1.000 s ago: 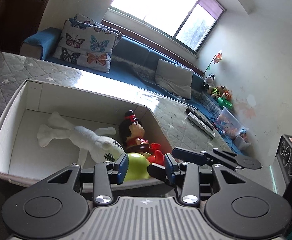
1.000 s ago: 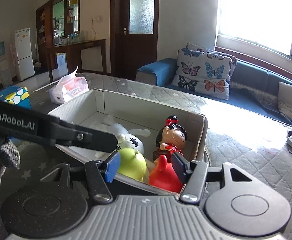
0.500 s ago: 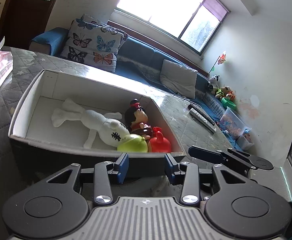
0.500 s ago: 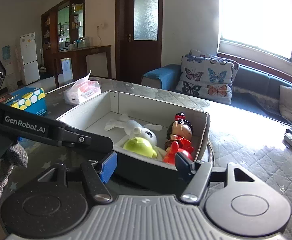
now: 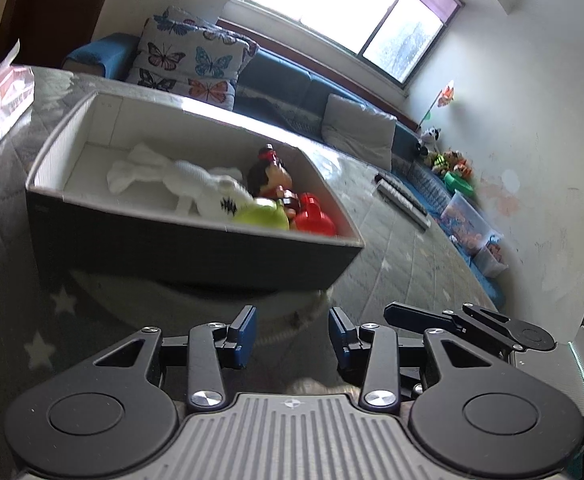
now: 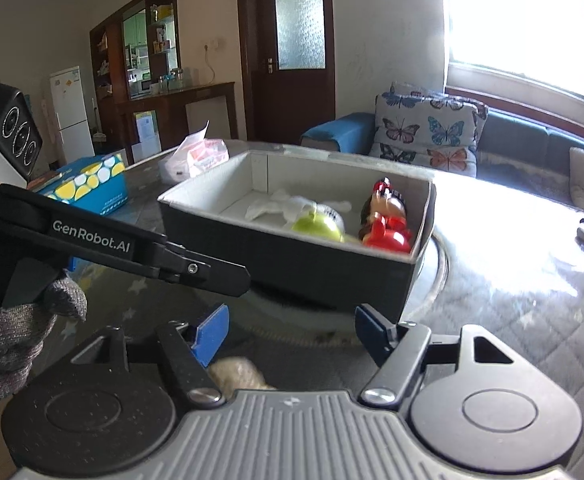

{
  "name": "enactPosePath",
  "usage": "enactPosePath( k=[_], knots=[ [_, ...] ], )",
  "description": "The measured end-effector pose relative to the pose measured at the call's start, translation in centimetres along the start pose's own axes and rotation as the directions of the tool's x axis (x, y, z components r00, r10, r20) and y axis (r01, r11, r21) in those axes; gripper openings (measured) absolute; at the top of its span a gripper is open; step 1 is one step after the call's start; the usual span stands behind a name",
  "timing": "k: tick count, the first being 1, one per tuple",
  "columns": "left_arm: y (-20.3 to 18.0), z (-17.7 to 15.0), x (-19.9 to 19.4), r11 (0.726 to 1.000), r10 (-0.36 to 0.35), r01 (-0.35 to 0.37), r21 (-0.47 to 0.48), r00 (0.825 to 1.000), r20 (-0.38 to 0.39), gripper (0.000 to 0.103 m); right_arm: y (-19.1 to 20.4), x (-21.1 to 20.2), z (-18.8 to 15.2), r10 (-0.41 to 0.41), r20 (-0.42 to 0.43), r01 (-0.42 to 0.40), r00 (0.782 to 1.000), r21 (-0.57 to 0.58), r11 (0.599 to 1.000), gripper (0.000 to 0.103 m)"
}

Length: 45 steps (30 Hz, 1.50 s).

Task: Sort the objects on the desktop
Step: 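Move both grippers down and close them on the tan peanut toy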

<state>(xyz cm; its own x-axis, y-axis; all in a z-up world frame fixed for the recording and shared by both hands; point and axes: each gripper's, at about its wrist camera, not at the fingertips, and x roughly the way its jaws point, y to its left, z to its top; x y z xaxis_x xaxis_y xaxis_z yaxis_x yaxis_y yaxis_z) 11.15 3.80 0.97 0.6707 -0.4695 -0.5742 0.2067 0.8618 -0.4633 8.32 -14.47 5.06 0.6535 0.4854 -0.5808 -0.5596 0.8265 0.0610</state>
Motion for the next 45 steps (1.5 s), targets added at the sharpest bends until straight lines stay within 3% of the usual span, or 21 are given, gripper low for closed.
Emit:
enactPosePath(
  k=[17,45],
  knots=[
    [-0.1,-2.9,0.6,0.999,-0.013,0.01,-0.037,0.997,-0.077,0.042,0.9,0.3,-3.7,0.035,-0.077,-0.032,0.996,0.038,0.999,0.072],
    [0.7,-3.6,1.7,0.993,-0.025,0.013,-0.12,0.994,-0.103,0.042,1.5,1.3,-4.6,0.045,-0.094,-0.04,0.995,0.057,0.998,0.07]
  ],
)
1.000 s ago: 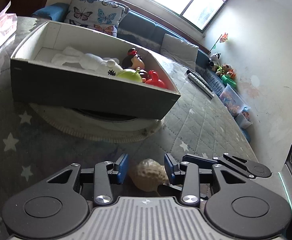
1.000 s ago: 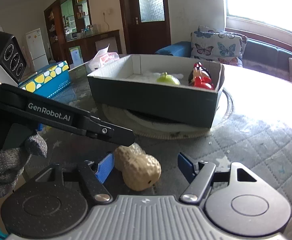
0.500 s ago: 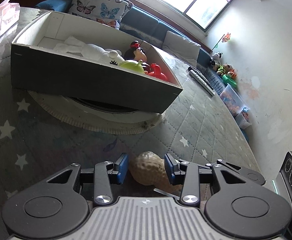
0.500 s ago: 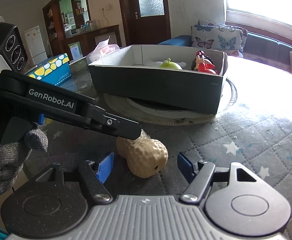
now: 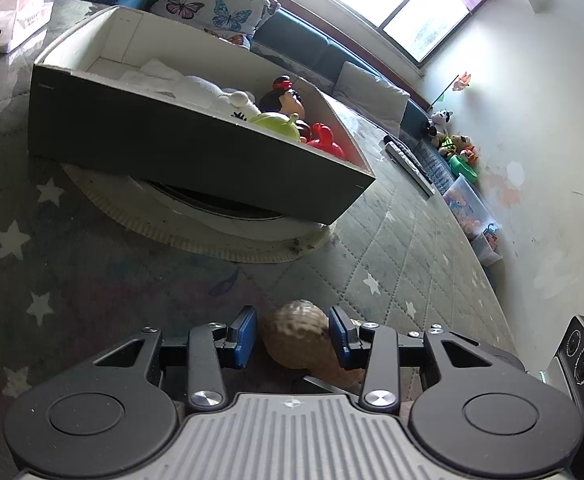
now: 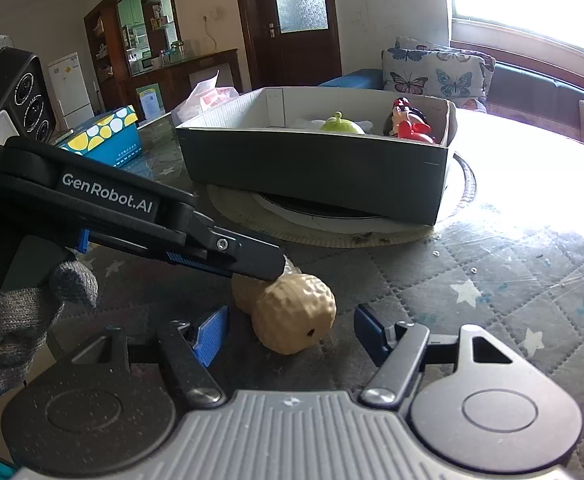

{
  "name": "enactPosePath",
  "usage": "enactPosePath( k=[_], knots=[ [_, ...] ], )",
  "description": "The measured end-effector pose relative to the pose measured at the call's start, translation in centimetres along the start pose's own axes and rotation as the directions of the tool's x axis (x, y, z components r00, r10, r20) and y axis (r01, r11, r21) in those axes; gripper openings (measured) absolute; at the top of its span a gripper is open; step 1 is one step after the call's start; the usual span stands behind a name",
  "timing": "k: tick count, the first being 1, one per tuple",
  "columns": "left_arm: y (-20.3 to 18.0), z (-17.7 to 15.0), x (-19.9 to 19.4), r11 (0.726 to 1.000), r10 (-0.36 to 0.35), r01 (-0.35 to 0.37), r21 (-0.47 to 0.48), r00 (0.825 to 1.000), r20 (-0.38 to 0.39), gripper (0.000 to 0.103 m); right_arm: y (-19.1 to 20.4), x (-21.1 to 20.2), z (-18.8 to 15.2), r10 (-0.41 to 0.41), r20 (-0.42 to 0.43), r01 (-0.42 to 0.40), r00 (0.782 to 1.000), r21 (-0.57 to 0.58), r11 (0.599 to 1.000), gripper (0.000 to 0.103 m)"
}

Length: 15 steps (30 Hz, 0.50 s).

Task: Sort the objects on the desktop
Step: 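Move both grippers down and close them on the tan peanut toy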

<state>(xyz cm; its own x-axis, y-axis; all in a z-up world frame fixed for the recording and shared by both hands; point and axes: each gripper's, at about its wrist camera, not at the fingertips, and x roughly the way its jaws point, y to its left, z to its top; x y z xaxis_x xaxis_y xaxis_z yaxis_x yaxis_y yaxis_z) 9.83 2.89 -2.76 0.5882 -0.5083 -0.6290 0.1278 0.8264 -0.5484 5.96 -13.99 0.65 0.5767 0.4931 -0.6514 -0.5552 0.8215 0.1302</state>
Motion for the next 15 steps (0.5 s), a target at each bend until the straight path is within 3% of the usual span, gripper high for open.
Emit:
enactPosePath(
  k=[15],
  knots=[
    [0.9,-0.09,0.09,0.995,-0.029,0.026,-0.098,0.999,-0.021,0.043,0.09,0.55,0.06,-0.005,0.001,0.005,1.0,-0.004,1.0,0.065]
  ],
)
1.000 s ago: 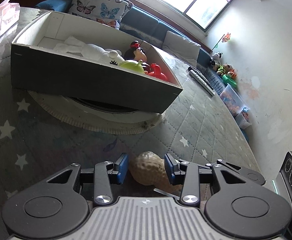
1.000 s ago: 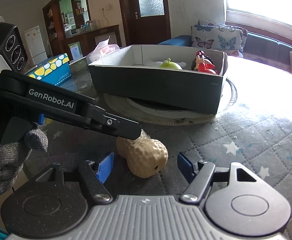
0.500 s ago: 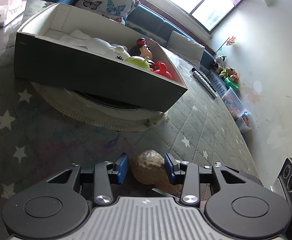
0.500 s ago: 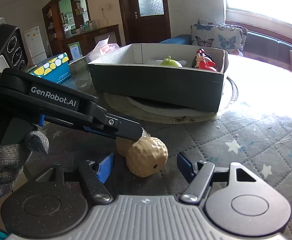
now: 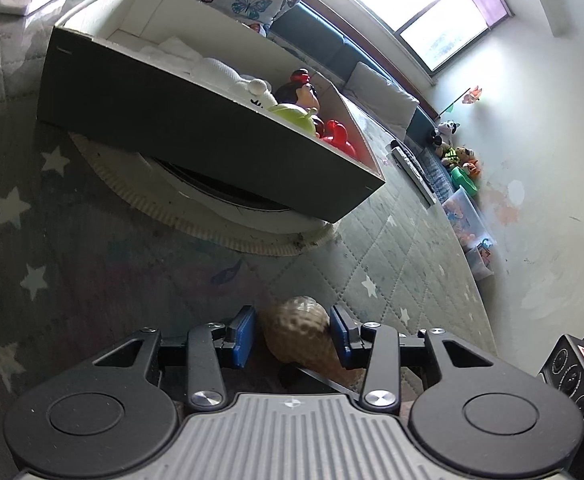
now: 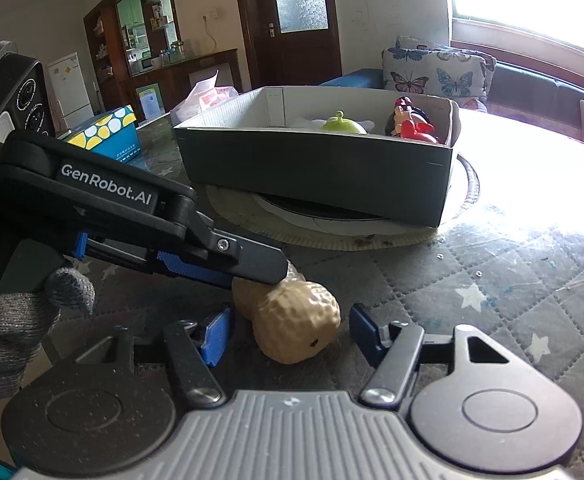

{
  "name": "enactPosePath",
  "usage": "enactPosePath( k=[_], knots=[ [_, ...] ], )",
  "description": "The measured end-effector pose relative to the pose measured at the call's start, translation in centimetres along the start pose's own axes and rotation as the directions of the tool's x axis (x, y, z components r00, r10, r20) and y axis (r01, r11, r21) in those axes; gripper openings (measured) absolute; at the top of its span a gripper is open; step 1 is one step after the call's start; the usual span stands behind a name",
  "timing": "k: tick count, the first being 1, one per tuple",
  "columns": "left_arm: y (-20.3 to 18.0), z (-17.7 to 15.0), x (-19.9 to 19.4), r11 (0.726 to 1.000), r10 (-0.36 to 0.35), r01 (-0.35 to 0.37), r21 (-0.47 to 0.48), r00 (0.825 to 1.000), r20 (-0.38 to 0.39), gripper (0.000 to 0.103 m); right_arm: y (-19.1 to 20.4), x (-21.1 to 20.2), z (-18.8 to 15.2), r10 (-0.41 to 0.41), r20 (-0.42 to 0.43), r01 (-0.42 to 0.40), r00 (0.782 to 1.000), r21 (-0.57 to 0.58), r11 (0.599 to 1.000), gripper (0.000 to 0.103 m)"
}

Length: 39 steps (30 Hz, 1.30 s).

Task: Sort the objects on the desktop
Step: 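Move both grippers down and close them on the tan peanut toy, then lift the peanut toy and carry it into the grey box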

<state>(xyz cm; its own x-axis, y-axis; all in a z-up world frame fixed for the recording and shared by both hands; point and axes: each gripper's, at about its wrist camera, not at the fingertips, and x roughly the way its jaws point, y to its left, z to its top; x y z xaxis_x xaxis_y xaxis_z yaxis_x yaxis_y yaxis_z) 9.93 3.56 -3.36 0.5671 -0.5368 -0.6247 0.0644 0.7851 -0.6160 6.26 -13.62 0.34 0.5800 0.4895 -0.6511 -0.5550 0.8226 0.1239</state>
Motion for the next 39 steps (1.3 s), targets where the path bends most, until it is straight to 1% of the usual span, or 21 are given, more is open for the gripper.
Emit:
enactPosePath(
  k=[4,7,9,14,18,21,24,28,31,35,39],
  knots=[
    [0.1,-0.1,0.1,1.0,-0.02,0.019,-0.014,1.0,-0.012,0.043,0.0,0.2,0.1,-0.005,0.002,0.005,1.0,-0.005,1.0,0.061],
    [0.1,-0.2,0.2,1.0,-0.021,0.02,-0.017,1.0,-0.012,0.044,0.1,0.3,0.1,-0.011,0.001,0.011,1.0,-0.016,1.0,0.058],
    [0.1,-0.2,0.2,1.0,-0.022,0.022,-0.02,1.0,-0.014,0.044,0.2,0.2,0.0,-0.007,0.0,0.007,1.0,-0.022,1.0,0.054],
    [0.1,-0.2,0.1,1.0,-0.017,0.017,-0.016,1.0,-0.017,0.043,0.0,0.0,0.0,-0.004,-0.007,0.004,1.0,-0.023,1.0,0.054],
    [0.0,-0.3,0.2,1.0,-0.017,0.016,-0.025,1.0,-0.018,0.043,-0.2,-0.2,-0.1,-0.005,-0.009,0.005,1.0,-0.017,1.0,0.049],
    [-0.1,-0.4,0.2,0.999,-0.018,0.018,-0.037,1.0,-0.017,0.043,-0.2,-0.2,0.0,-0.007,-0.011,0.007,1.0,-0.019,1.0,0.048],
    [-0.2,-0.5,0.1,0.999,-0.017,0.017,-0.042,1.0,-0.012,0.043,-0.1,-0.3,0.1,-0.005,-0.012,0.005,1.0,-0.026,1.0,0.046],
    [-0.8,-0.3,-0.7,1.0,-0.021,0.021,-0.019,1.0,0.018,0.042,0.1,-0.9,0.7,-0.003,0.005,0.003,1.0,-0.039,0.999,0.045],
    [-1.3,0.4,-1.5,1.0,-0.029,0.03,-0.006,0.998,0.049,0.042,0.2,-1.3,1.8,-0.003,0.032,0.004,0.999,-0.051,0.999,0.045],
    [-2.1,2.2,-2.7,0.999,-0.044,0.042,0.023,0.994,0.103,0.042,0.2,-1.7,4.0,-0.006,0.078,0.012,0.997,-0.083,0.996,0.045],
    [-2.3,4.4,-3.6,0.998,-0.048,0.043,0.037,0.986,0.159,0.042,-0.2,-1.1,6.9,0.006,0.112,0.005,0.994,-0.1,0.995,0.045]
  ],
)
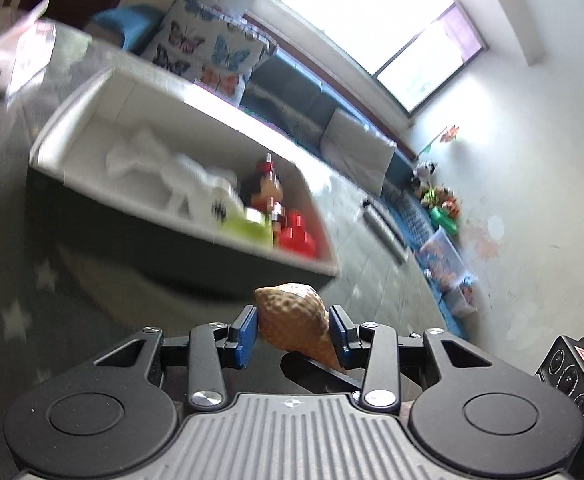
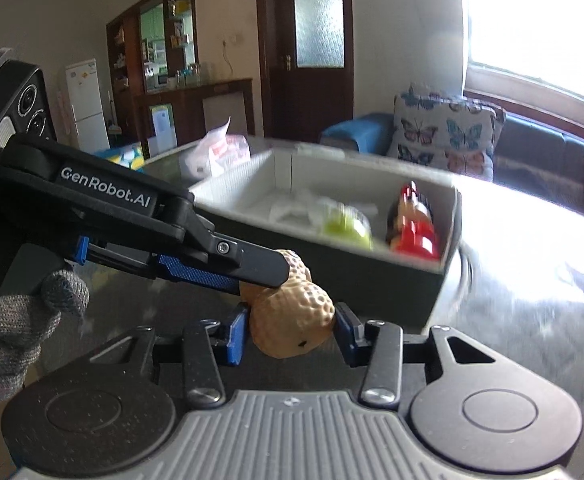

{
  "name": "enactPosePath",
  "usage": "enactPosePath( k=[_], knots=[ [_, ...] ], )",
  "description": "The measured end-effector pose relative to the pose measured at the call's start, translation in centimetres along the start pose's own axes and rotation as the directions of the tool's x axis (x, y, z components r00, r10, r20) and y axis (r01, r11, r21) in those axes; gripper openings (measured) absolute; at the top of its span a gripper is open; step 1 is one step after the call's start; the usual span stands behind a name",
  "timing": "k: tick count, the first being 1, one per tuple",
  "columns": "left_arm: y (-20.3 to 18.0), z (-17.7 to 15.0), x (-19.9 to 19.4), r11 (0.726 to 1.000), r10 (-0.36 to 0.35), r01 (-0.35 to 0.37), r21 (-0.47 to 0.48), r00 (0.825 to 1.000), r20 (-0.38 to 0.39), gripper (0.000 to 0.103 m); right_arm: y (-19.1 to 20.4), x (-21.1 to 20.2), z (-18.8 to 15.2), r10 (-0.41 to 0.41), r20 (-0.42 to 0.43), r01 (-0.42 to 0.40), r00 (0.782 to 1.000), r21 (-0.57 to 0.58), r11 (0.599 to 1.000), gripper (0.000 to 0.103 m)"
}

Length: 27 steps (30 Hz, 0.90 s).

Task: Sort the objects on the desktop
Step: 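Lift the peanut toy and carry it into the grey box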

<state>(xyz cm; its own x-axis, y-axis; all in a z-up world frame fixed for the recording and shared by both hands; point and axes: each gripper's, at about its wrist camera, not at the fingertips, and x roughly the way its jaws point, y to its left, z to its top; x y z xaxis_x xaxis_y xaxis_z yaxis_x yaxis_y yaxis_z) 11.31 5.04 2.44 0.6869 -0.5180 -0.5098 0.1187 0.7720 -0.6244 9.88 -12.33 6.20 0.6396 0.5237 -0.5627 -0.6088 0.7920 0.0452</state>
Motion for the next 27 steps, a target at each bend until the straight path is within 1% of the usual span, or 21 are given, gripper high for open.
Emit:
enactPosePath(
  k=[4,7,10,13,18,22,27],
  knots=[
    [0.2,2.8,0.2,1.0,0.012,-0.012,0.006,0.999,0.043,0.042,-0.5,1.8,2.8,0.0,0.023,0.0,1.0,-0.025,1.0,0.045],
    [0.4,5.3,1.1,1.0,0.024,-0.025,0.016,0.997,0.068,0.041,-1.0,3.6,4.9,-0.015,0.034,0.017,0.999,-0.055,0.998,0.045],
    [1.4,7.4,2.8,1.0,0.023,-0.023,0.005,0.997,0.072,0.041,-1.9,5.5,6.3,-0.028,0.029,0.029,0.999,-0.051,0.998,0.044],
    [2.6,9.0,4.9,1.0,0.02,-0.019,-0.012,0.998,0.059,0.041,-3.2,7.7,7.4,-0.033,0.004,0.034,0.999,-0.023,0.999,0.044],
    [4.4,10.6,8.4,0.999,0.008,-0.006,-0.054,1.0,0.028,0.041,-5.1,10.8,8.0,-0.057,-0.034,0.057,0.998,0.007,0.998,0.044],
    [5.1,11.1,10.6,0.998,0.011,-0.011,-0.061,1.0,0.002,0.041,-6.3,12.5,7.9,-0.074,-0.068,0.076,0.995,0.033,0.997,0.044],
    [5.5,11.0,11.8,0.997,0.005,-0.007,-0.073,1.0,-0.021,0.041,-7.2,13.6,7.5,-0.088,-0.091,0.092,0.992,0.049,0.995,0.045]
  ],
)
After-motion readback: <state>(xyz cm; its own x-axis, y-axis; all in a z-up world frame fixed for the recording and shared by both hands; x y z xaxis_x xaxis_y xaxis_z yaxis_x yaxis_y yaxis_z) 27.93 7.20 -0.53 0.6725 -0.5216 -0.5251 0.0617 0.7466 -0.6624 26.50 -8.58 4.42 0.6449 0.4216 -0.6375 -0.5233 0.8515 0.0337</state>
